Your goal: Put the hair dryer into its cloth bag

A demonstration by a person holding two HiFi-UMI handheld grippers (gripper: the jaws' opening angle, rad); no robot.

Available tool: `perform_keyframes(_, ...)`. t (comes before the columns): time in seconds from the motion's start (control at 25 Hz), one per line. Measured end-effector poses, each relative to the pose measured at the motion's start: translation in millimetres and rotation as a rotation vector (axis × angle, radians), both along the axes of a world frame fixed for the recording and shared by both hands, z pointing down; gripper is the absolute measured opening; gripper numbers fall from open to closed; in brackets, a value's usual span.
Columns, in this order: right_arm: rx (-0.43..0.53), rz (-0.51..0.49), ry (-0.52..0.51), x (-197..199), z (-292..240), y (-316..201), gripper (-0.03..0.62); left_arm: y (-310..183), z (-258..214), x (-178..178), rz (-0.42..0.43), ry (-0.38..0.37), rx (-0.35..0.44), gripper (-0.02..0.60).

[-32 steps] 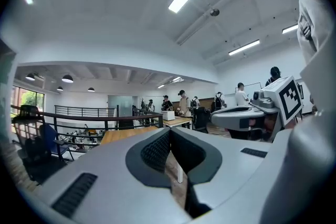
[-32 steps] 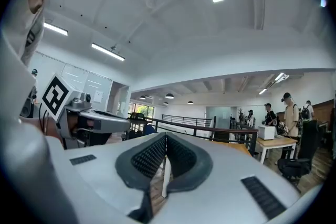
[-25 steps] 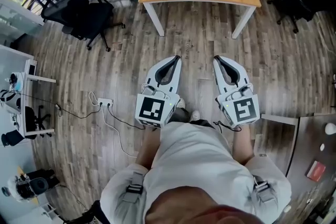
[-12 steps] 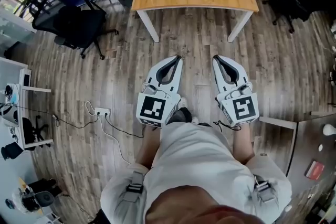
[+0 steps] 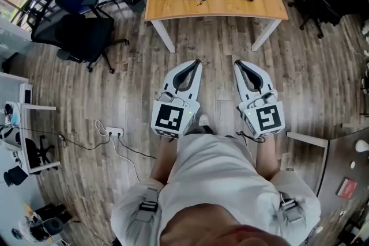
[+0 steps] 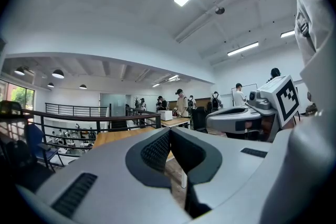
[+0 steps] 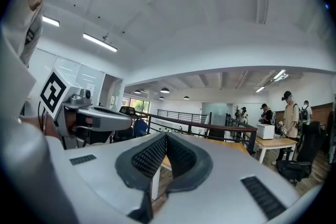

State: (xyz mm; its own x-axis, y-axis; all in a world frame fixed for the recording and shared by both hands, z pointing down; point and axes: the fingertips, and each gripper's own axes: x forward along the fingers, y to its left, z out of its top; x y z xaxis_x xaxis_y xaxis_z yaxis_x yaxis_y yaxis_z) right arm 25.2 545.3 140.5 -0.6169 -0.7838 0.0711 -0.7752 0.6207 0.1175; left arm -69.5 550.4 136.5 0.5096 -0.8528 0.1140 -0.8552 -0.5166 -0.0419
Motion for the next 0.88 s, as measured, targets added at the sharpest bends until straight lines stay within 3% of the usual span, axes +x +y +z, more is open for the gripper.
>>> perform_keyframes(0.4,-0.002,0.023,-0.001,-25,-2,-30,0.021,-35,-1,-23,0.018,0.01,-0.001,0.019)
perform_keyframes(0.88,-0.028,0.043,-0.001,-14,6,-67,0.021,-71,6,-10,0.039,0.012,-0.024,0.018)
